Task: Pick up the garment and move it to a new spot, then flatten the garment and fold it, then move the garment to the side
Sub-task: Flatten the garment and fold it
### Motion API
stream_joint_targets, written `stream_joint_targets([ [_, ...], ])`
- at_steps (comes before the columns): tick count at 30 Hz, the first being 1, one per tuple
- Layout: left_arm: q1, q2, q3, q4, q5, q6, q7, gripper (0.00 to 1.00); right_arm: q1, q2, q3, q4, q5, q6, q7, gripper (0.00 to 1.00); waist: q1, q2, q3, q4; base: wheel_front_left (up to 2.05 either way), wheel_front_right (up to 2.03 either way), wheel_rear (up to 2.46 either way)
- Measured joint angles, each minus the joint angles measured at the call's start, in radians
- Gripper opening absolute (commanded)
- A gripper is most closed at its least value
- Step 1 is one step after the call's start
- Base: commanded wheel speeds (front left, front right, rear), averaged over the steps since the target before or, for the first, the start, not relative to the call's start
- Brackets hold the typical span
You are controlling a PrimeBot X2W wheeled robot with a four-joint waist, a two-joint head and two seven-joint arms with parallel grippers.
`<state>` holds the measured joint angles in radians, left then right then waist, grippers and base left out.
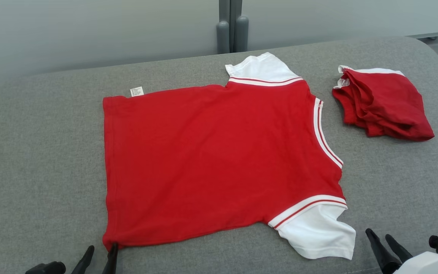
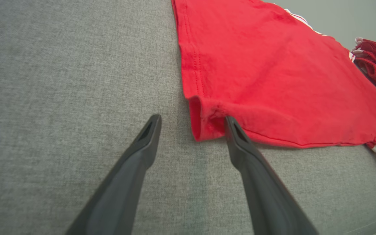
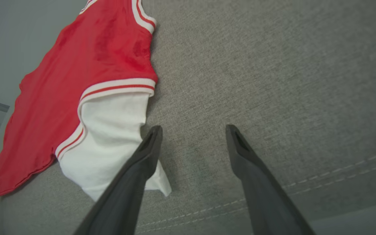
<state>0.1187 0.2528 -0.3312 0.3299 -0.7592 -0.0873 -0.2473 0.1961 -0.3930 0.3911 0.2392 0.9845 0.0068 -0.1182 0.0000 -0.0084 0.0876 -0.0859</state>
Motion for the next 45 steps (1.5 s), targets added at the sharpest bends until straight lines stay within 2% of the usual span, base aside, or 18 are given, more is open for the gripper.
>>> stream_joint_targets([
  [6, 0.016, 0.032, 0.007, -0.017, 0.008, 0.016, 0.01, 1.0, 0.001, -0.025, -0.029, -0.006, -0.002, -0.008, -0.017, 1.0, 0.0, 0.0, -0.008, -0.002, 0.0, 0.0, 0.0],
  [12, 0.025, 0.045, 0.04, -0.061, 0.017, 0.04, 0.007, 1.0, -0.009, -0.071, -0.052, -0.031, -0.064, -0.027, -0.054, 1.0, 0.0, 0.0, -0.037, 0.005, 0.0, 0.0, 0.0],
  [20, -0.023, 0.007, 0.006, -0.15, 0.066, 0.044, 0.004, 1.0, -0.087, -0.095, -0.041, -0.084, -0.145, -0.043, -0.072, 1.0, 0.0, 0.0, -0.068, 0.019, 0.0, 0.0, 0.0],
  [24, -0.054, -0.035, 0.001, -0.194, 0.082, 0.057, 0.0, 1.0, -0.143, -0.107, -0.025, -0.116, -0.189, -0.047, -0.075, 1.0, 0.0, 0.0, -0.085, 0.025, 0.0, 0.0, 0.0],
  [29, -0.086, -0.075, -0.011, -0.244, 0.097, 0.08, -0.001, 1.0, -0.225, -0.104, -0.015, -0.153, -0.237, -0.063, -0.077, 1.0, 0.0, 0.0, -0.092, 0.025, 0.0, 0.0, 0.0],
  [33, -0.092, -0.084, -0.017, -0.247, 0.115, 0.106, -0.001, 1.0, -0.277, -0.094, -0.004, -0.169, -0.28, -0.075, -0.084, 1.0, 0.0, 0.0, -0.095, 0.026, 0.0, 0.0, 0.0],
  [38, -0.095, -0.099, -0.006, -0.246, 0.151, 0.151, -0.001, 1.0, -0.296, -0.062, 0.007, -0.175, -0.321, -0.094, -0.094, 1.0, 0.0, 0.0, -0.099, 0.03, 0.0, 0.0, 0.0],
  [45, -0.097, -0.107, 0.01, -0.242, 0.176, 0.173, -0.001, 1.0, -0.296, -0.005, 0.004, -0.171, -0.331, -0.116, -0.103, 1.0, 0.0, 0.0, -0.104, 0.035, 0.0, 0.0, 0.0],
])
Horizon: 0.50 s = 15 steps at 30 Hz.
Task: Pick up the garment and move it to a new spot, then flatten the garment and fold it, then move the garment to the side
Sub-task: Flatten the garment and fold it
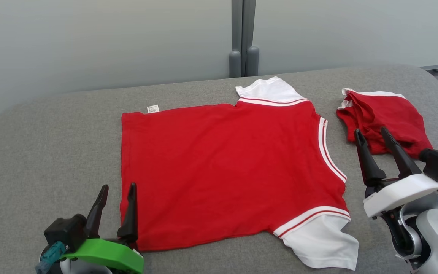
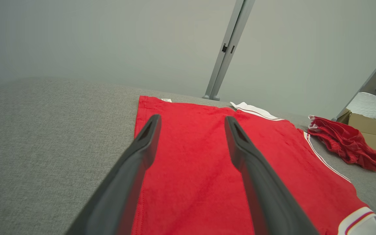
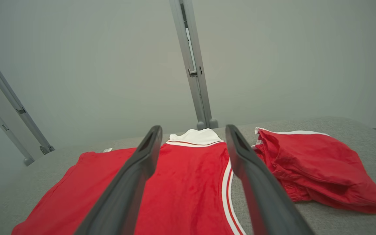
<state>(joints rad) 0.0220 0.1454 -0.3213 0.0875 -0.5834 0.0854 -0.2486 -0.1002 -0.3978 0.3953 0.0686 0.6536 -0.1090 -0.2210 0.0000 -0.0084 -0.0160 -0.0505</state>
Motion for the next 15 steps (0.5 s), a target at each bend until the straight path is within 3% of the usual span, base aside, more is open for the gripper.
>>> stream_joint_targets([
  [15, 0.01, -0.035, 0.065, -0.015, 0.037, 0.013, 0.0, 1.0, 0.007, 0.077, -0.015, 0.053, -0.032, -0.015, -0.016, 1.0, 0.0, 0.0, -0.005, 0.003, 0.0, 0.0, 0.0],
])
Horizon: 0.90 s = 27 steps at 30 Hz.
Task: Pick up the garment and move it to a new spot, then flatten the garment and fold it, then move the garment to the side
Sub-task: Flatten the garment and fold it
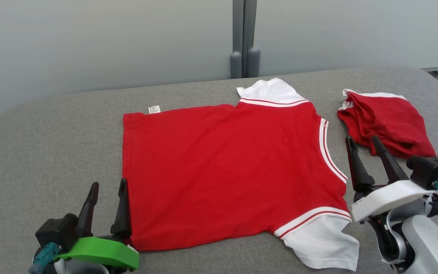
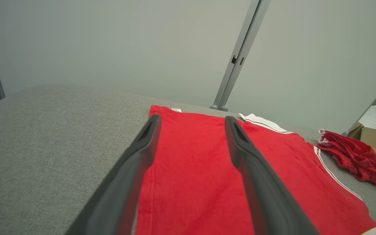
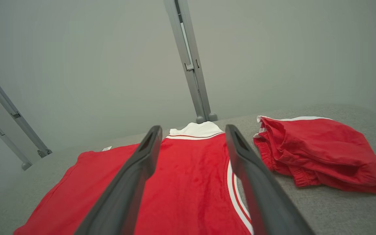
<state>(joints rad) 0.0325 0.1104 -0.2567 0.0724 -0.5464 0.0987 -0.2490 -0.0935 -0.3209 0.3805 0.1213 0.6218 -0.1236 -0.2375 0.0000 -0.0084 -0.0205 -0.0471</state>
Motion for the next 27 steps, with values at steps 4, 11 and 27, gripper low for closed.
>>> stream_joint_targets([
  [4, 0.01, -0.005, 0.009, -0.014, 0.015, 0.008, -0.003, 1.0, 0.0, 0.012, 0.012, 0.019, -0.013, 0.0, -0.001, 1.0, 0.0, 0.0, -0.002, 0.005, 0.0, 0.0, 0.0],
  [11, 0.024, -0.01, 0.018, -0.015, 0.032, 0.008, -0.003, 1.0, 0.001, 0.026, 0.024, 0.044, -0.034, 0.0, -0.001, 1.0, 0.0, 0.0, -0.004, 0.012, 0.0, 0.0, 0.0],
  [27, 0.048, -0.026, 0.026, -0.017, 0.063, 0.009, -0.003, 1.0, 0.001, 0.042, 0.025, 0.069, -0.061, 0.0, -0.004, 1.0, 0.0, 0.0, -0.006, 0.016, 0.0, 0.0, 0.0],
])
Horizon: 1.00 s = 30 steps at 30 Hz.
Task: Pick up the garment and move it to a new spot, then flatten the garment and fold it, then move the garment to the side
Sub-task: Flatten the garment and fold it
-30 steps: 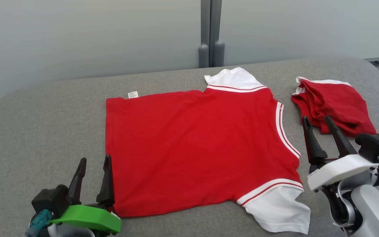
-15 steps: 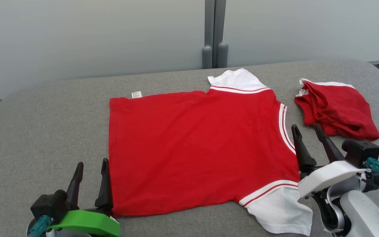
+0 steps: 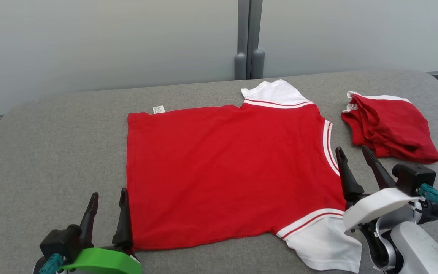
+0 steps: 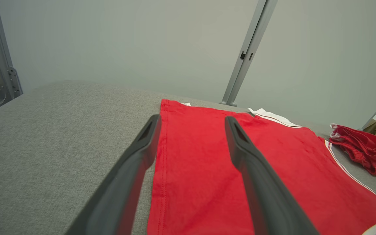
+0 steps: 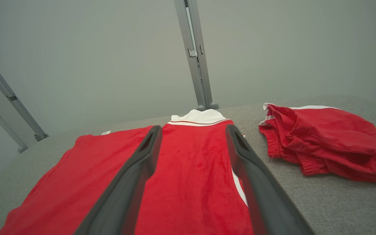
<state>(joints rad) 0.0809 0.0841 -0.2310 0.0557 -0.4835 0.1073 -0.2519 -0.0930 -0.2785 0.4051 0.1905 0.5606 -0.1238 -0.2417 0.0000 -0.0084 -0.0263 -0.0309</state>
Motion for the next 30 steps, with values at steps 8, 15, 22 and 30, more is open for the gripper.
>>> stream_joint_targets([
  [8, 0.007, -0.003, -0.005, 0.014, 0.007, 0.0, 0.0, 1.0, 0.0, 0.003, -0.001, 0.011, -0.006, 0.0, -0.001, 1.0, 0.0, 0.0, 0.0, 0.0, 0.0, 0.0, 0.0],
  [15, 0.064, -0.013, -0.028, 0.077, -0.06, 0.008, 0.037, 1.0, 0.068, -0.001, 0.002, 0.057, -0.004, 0.0, -0.001, 1.0, 0.0, 0.0, 0.003, 0.003, 0.0, 0.0, 0.0],
  [22, 0.097, -0.027, -0.017, 0.128, -0.168, 0.007, 0.086, 1.0, 0.15, -0.007, 0.031, 0.1, 0.004, 0.0, 0.016, 1.0, 0.0, 0.0, 0.014, -0.003, 0.0, 0.0, 0.0],
  [30, 0.103, -0.034, -0.002, 0.17, -0.296, -0.002, 0.143, 1.0, 0.162, -0.004, 0.045, 0.104, 0.011, 0.012, 0.023, 1.0, 0.0, 0.0, 0.042, -0.025, 0.0, 0.0, 0.0],
])
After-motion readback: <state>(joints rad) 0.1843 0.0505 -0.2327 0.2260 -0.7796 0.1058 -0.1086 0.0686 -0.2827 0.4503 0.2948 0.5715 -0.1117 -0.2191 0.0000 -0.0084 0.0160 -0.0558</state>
